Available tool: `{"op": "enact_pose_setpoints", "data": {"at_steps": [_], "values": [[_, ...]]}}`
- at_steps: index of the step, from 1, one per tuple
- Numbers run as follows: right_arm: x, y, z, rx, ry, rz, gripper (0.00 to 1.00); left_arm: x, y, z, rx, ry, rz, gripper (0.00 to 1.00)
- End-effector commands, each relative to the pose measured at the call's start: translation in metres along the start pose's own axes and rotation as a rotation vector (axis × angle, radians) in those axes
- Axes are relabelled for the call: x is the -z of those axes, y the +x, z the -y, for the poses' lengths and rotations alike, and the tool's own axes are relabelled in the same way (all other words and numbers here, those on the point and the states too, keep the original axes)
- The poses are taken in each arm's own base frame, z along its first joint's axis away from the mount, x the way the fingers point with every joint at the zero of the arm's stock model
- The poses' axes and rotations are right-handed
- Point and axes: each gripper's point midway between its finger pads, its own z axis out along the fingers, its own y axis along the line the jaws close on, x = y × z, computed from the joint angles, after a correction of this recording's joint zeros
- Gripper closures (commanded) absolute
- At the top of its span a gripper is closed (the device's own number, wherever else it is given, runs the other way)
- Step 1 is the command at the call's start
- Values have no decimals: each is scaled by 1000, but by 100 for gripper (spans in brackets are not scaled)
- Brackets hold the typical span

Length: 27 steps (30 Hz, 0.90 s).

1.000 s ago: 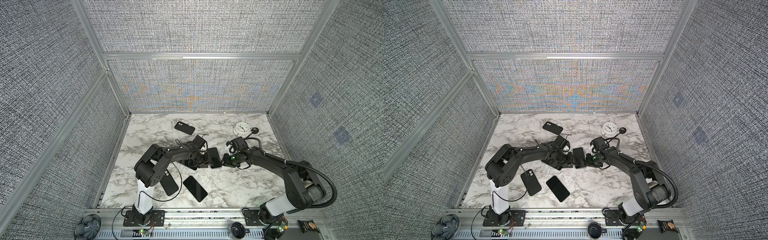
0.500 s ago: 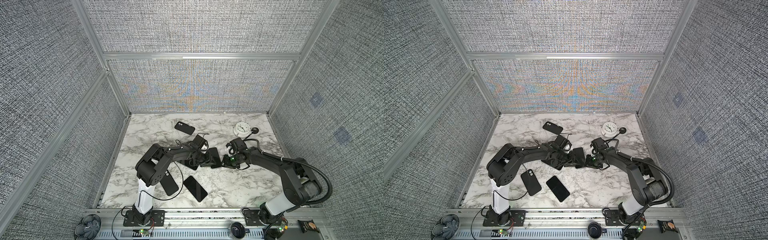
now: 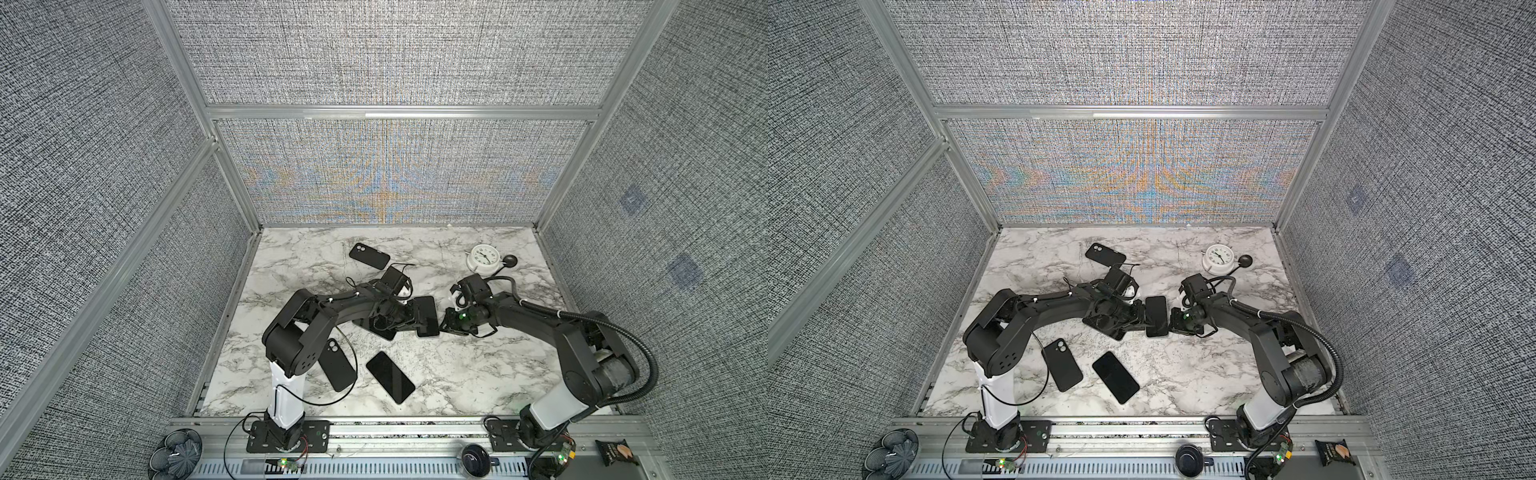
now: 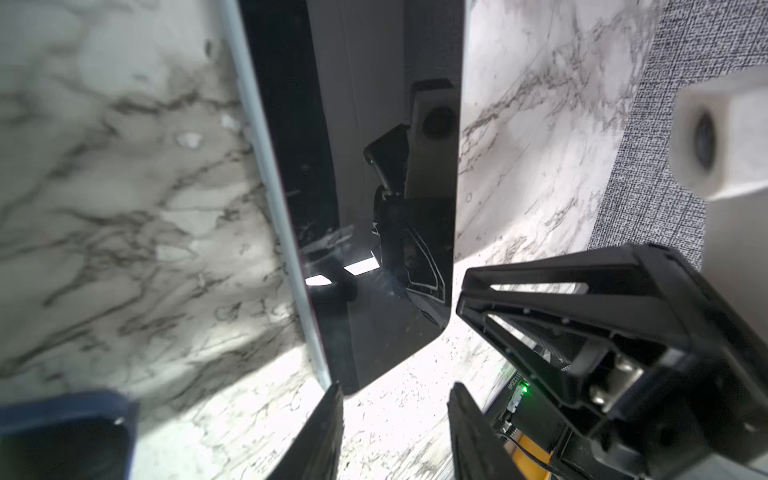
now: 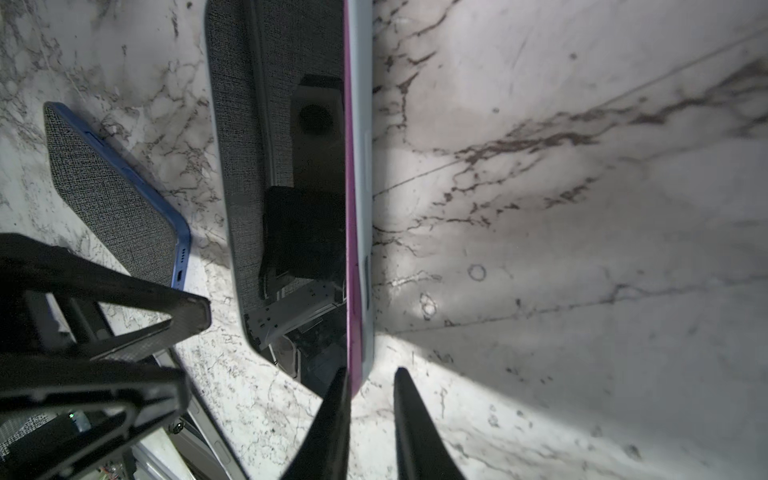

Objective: Put the phone into the phone case

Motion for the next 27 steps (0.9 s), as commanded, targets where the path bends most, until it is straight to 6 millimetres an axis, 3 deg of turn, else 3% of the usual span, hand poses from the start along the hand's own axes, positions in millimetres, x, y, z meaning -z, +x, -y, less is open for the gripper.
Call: {"op": "enact_pose_setpoints", "data": {"at_steps": [1,27], "values": [[0,-3,-5,-6,-24,5,77,-4,1,-5,4,-21,-18,57],[-11,13,-12,-67,-84,-34,85,-19,3,-19,11,-37,-46,57]]}}
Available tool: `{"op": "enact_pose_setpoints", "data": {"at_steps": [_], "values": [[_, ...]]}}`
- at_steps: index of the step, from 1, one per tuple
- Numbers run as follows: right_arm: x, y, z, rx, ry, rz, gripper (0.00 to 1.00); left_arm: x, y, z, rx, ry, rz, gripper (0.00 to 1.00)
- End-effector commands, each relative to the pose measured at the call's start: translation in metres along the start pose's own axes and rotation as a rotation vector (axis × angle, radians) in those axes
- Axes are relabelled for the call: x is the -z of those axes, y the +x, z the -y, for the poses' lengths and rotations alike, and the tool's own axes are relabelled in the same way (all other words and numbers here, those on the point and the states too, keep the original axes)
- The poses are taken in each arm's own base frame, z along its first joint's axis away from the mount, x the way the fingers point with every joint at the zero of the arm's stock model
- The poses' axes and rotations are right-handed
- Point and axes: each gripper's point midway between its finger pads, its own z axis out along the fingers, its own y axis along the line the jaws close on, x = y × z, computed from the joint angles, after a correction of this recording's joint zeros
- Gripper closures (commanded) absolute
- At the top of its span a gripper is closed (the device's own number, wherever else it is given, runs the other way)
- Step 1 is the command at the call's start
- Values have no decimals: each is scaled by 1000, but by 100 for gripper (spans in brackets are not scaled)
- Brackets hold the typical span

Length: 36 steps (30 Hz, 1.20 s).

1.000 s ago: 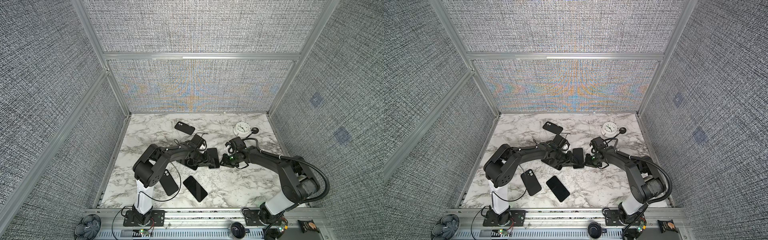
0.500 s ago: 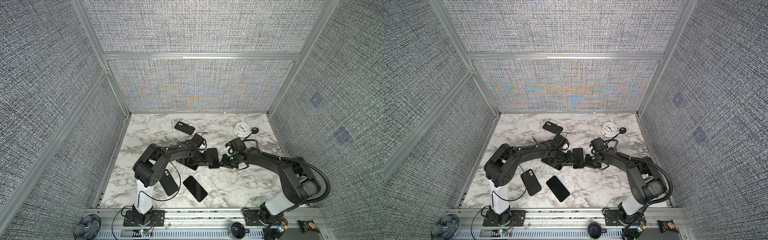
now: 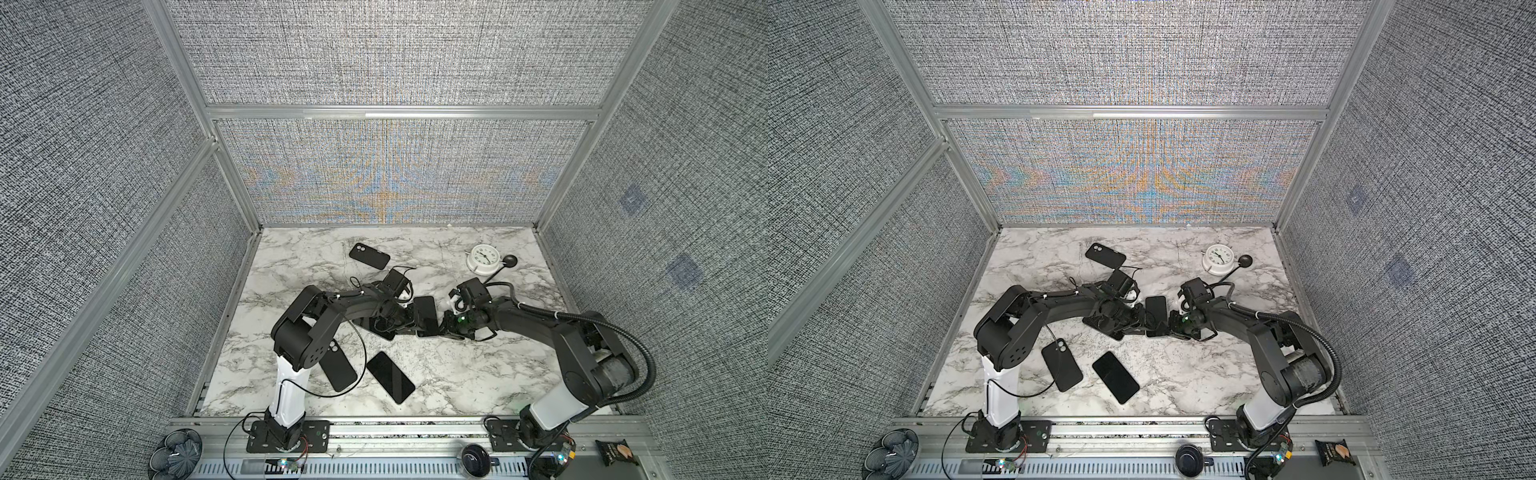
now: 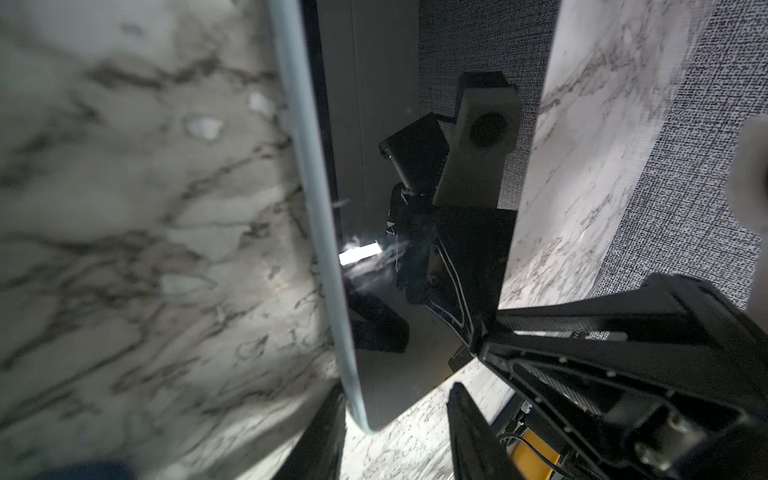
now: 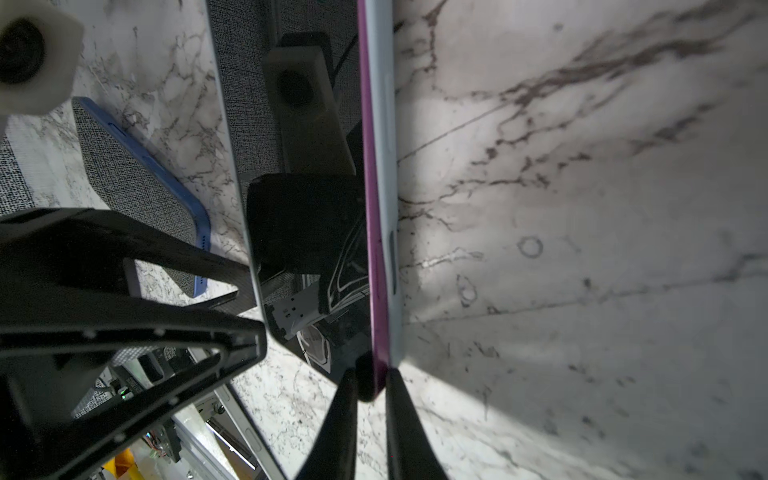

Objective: Put the phone into the phone case

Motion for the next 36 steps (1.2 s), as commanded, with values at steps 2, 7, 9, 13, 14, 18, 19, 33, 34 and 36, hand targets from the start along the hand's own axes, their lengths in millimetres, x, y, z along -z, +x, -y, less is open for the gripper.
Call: {"op": "enact_pose_setpoints", "data": {"at_steps": [2,7,9,13,14,18,19,33,34,36], "values": [[-4,1,-1,5,-11,-7,85,-4,-2,-6,-11,-16,6,57],[-6,3,-4,-2,-34,-16,87,-6,-3,-5,-11,-6,6,58],[-7,5,-2,-6,-34,-21,89,-7,-3,-4,-11,1,6,59],[-9,10,2,-11,-27,-28,91,-7,-4,-3,-12,6,4,59],[-11,11,3,-13,-26,-32,92,-7,-4,-2,-14,7,5,59],[-14,12,6,-19,-22,-37,92,-6,-5,-1,-17,10,7,59],[-15,12,7,-18,-20,-39,92,-6,-4,0,-18,11,6,59],[20,-3,6,33,104,72,81,9,-6,2,-37,-8,59,59],[22,-4,7,34,115,82,79,15,-7,8,-48,-2,75,59],[25,-7,8,34,134,94,75,17,-7,8,-58,-2,85,59]]}}
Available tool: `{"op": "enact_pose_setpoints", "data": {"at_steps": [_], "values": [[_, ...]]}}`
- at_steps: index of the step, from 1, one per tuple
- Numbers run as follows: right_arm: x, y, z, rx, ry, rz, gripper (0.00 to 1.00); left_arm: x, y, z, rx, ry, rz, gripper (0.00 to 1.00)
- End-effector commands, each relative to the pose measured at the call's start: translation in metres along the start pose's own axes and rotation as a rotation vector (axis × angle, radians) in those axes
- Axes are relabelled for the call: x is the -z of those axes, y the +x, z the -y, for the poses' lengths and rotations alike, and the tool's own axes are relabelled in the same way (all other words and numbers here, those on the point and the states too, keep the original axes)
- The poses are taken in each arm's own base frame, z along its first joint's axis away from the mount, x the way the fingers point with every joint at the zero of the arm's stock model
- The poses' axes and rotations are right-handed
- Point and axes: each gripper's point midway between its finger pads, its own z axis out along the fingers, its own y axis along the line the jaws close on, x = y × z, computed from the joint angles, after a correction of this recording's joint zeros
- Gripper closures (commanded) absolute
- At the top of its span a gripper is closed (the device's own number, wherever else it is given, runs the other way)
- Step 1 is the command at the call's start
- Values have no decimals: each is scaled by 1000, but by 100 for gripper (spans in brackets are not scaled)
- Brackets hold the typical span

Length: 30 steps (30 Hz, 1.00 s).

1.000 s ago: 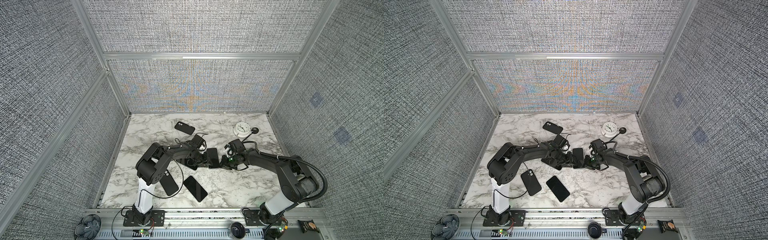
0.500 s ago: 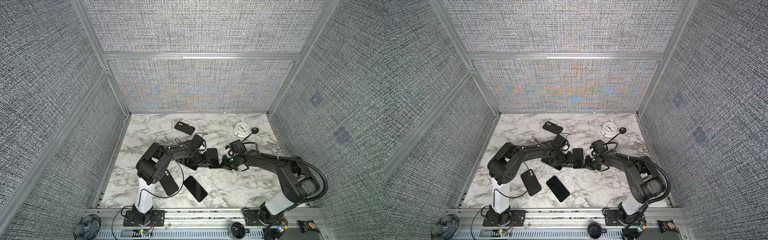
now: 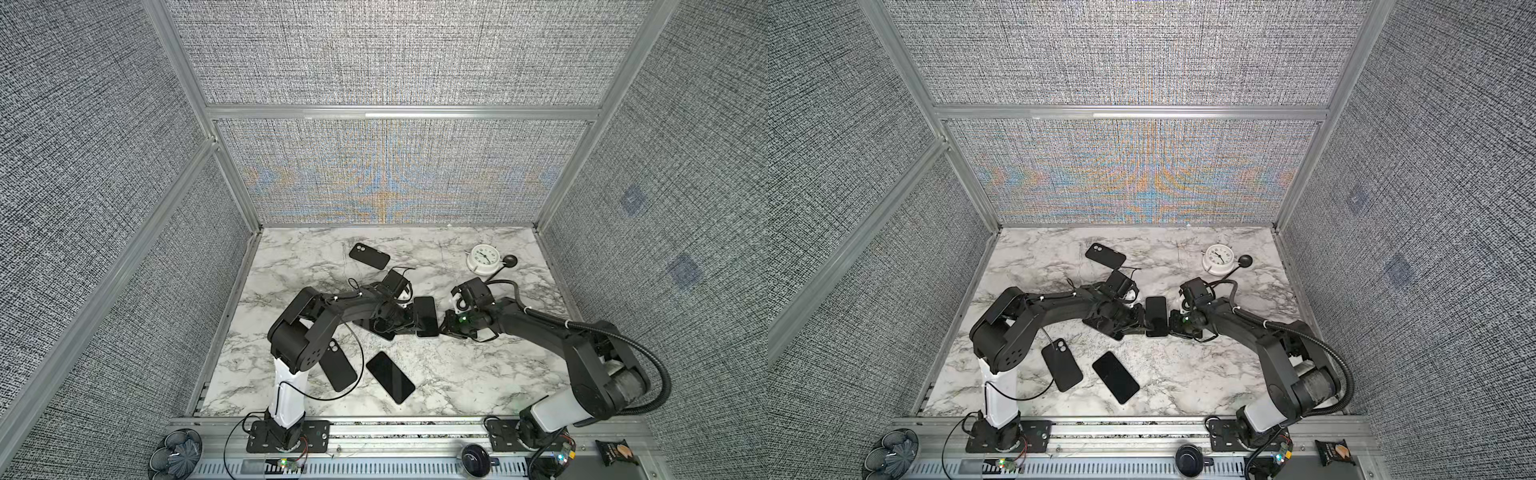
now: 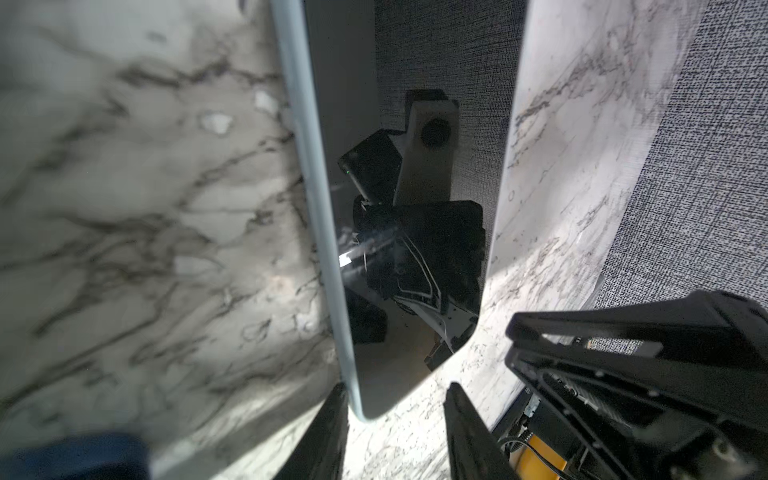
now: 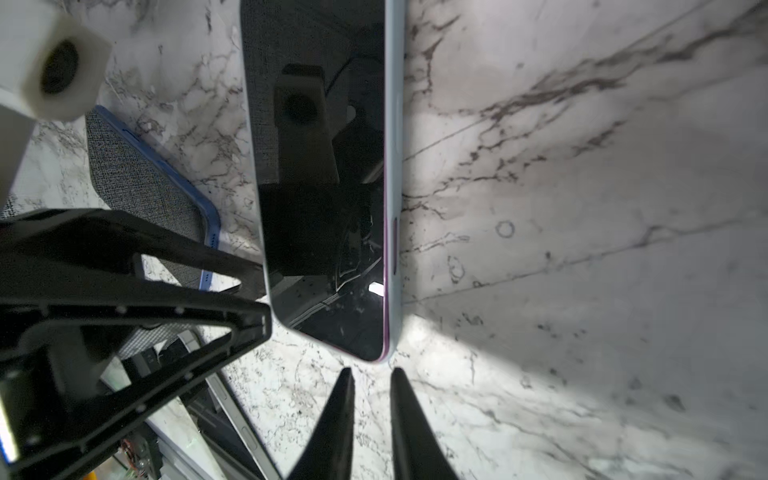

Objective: Put the phone into the phone case

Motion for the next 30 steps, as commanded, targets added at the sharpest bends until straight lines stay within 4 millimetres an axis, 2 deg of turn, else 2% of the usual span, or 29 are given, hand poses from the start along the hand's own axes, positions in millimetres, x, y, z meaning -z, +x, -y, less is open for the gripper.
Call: {"op": "enact_pose_setpoints", "data": {"at_steps": [1,11,21,25,30], "values": [[4,-3,10,2,76,14,74,6,-7,4,-40,-6,44,59],[-4,-3,7,13,106,-23,70,21,-12,3,-53,6,82,58],[-15,3,4,28,122,-56,70,25,-12,0,-49,13,89,59],[-16,4,-1,30,118,-61,69,31,-13,0,-60,6,107,59],[-11,4,3,34,155,-57,69,34,-12,-1,-78,0,106,59]]}}
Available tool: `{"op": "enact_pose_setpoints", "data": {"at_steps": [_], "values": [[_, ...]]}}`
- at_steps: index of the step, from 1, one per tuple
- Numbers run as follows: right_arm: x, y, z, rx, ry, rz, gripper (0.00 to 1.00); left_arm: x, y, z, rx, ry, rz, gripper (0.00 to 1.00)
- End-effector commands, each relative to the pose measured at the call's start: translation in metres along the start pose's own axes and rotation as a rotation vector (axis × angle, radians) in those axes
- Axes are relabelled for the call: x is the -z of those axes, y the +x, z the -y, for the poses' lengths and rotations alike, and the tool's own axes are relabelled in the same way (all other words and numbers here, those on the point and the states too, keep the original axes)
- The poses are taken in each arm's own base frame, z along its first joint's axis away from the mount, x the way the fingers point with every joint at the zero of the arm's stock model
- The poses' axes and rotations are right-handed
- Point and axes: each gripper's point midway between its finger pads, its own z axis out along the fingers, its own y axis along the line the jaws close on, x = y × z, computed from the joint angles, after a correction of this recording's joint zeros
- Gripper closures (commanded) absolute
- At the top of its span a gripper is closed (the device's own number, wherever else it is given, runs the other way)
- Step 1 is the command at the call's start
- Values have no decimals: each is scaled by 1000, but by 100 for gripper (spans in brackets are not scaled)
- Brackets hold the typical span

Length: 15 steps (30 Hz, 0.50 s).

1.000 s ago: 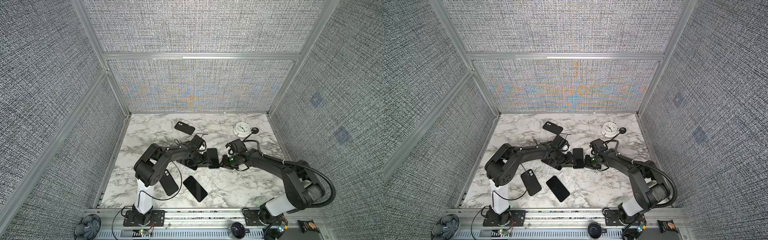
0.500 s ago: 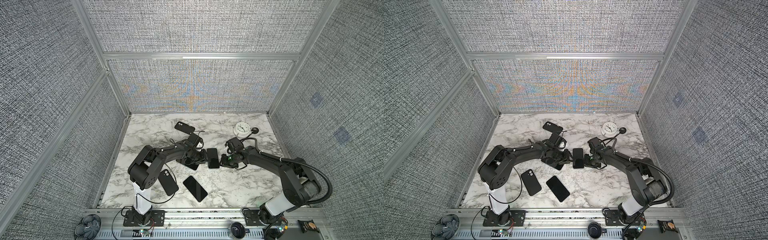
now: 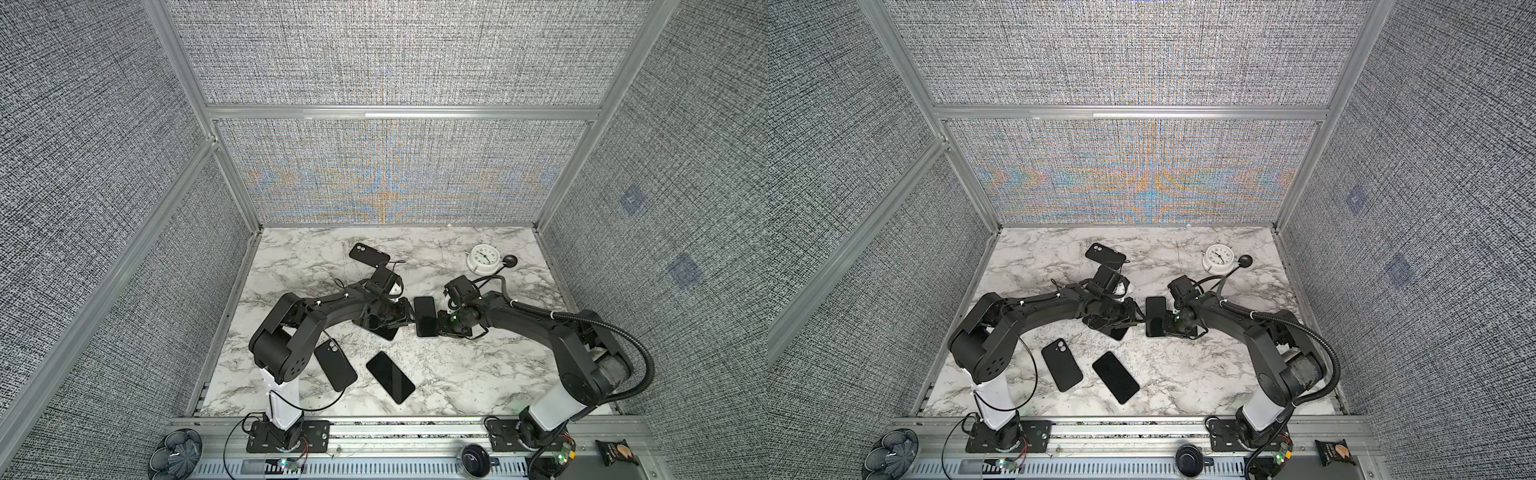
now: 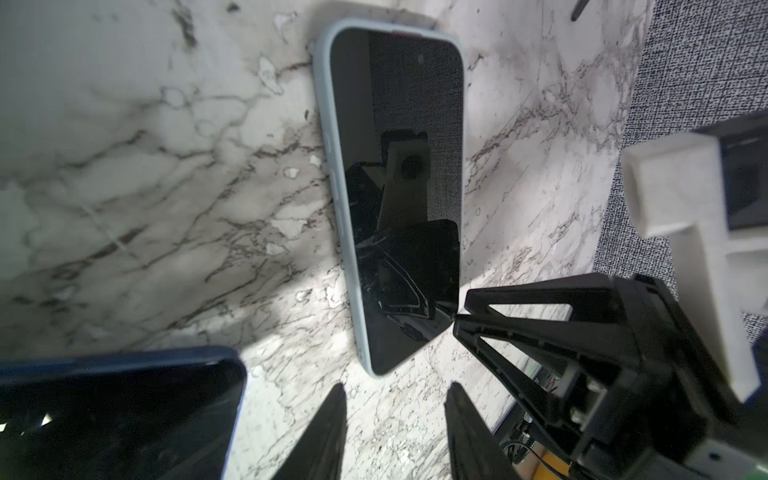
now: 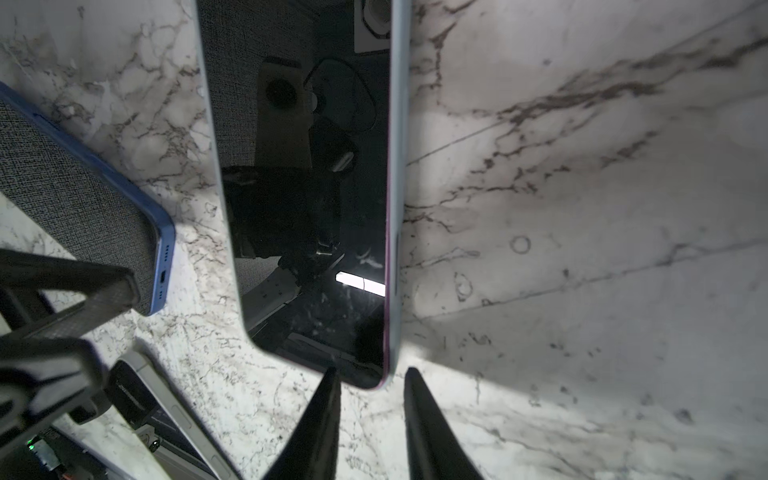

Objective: Put the phone into the phone case

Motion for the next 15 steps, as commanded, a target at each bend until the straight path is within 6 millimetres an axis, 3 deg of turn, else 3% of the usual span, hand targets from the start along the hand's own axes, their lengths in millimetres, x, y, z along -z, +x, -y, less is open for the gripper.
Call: {"op": "enact_pose_setpoints", "data": {"at_steps": [1,15], "values": [[5,0,7,-3,51,6,69,4,-2,2,-39,-1,11,59],[-1,-2,7,-12,57,14,66,5,0,-1,-46,14,17,56]]}}
